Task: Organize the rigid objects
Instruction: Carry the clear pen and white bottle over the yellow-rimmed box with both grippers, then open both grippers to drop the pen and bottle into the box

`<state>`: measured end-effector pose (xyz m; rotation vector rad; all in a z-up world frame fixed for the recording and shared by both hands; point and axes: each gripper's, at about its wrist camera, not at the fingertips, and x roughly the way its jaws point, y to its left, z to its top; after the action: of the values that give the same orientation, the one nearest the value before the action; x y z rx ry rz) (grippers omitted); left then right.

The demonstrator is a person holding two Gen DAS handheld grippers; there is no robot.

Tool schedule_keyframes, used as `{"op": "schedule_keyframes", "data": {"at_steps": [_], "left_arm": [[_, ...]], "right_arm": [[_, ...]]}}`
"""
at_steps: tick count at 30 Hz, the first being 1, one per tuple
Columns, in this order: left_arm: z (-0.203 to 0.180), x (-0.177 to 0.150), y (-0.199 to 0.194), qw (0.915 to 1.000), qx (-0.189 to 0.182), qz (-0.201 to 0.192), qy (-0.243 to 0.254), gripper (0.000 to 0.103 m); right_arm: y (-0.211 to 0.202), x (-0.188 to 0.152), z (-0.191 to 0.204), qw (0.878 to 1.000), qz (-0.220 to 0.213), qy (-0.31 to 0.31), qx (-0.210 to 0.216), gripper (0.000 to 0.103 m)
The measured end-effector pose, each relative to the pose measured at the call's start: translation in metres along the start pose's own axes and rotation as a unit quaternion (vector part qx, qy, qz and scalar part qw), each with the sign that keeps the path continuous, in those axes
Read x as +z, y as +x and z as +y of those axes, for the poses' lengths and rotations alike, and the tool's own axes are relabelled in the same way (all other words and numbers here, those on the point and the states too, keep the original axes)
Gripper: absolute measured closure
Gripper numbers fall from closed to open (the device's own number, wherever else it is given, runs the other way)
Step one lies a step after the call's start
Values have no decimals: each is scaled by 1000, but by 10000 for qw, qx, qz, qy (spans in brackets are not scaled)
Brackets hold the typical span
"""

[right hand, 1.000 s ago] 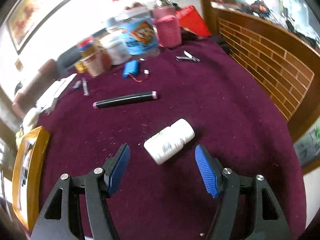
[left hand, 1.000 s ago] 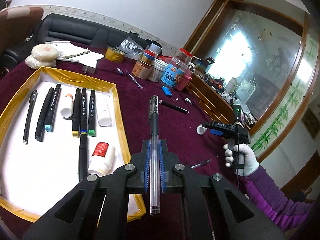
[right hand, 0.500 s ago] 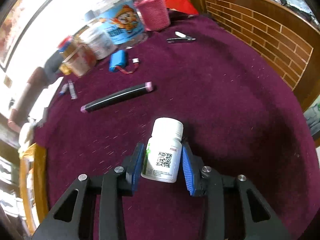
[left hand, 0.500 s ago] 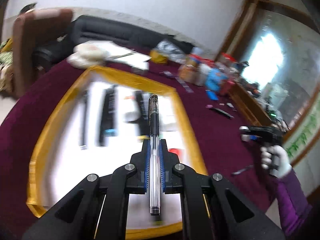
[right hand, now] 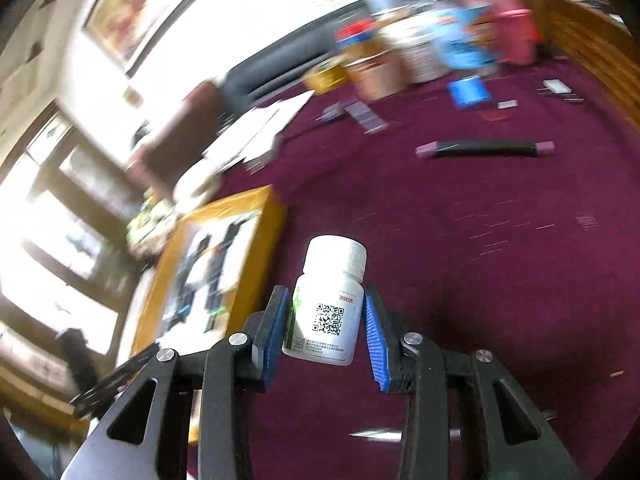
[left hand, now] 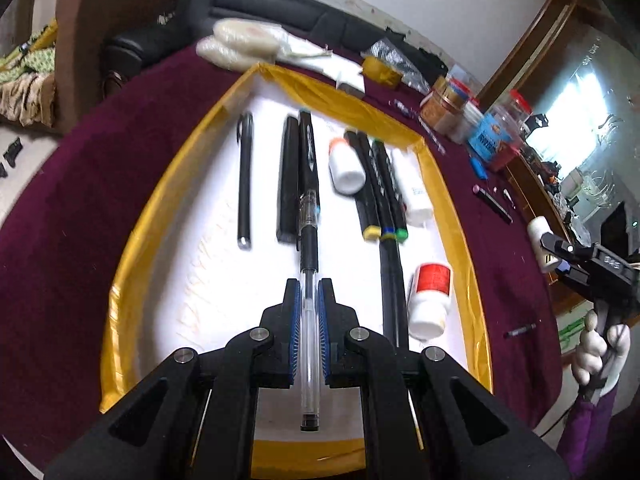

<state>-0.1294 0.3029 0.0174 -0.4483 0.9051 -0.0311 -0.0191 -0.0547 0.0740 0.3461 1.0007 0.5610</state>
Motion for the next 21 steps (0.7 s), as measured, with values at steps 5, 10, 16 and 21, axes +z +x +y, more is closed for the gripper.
{"op": "schedule_keyframes", "data": {"at_steps": [5,10,16,21], "left_arm": [[6,-6,-7,9995,201,-145,-173,79],[8,-12,-47,9965,-33,-801,-244,51],[22,-18,-78,9912,-51,-1294,-283,39],[36,-19,-82,9892,-30,-1428,-333,32]], "right_arm": [[44,-23,69,9950,656,-450,608,70],[90,-50,134,9862,1067,-1029,734,70],[145,-75,183,9774,1281,-1673,196,68],[162,-80,191,9723,1369,-1864,336,68]]}}
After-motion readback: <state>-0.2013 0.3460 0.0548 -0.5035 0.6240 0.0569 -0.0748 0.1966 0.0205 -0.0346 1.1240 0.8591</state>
